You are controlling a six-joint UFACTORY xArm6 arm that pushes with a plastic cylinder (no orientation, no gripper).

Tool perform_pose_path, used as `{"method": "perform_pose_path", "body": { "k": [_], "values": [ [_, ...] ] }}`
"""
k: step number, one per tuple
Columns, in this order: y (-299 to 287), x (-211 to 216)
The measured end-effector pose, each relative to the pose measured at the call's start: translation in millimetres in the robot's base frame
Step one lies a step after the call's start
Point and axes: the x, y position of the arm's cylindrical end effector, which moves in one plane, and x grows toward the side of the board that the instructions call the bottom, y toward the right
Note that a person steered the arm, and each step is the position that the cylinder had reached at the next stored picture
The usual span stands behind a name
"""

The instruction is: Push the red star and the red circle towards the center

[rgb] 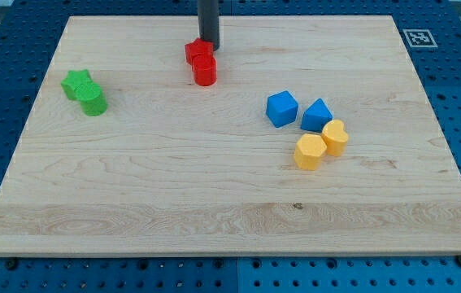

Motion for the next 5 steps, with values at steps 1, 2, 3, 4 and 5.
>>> {"method": "perform_pose_path", "body": {
  "k": [1, 2, 3, 4, 5],
  "values": [
    [-16, 7],
    [-16, 17],
    [-6, 12],
    [6, 35],
    [6, 50]
  ]
}}
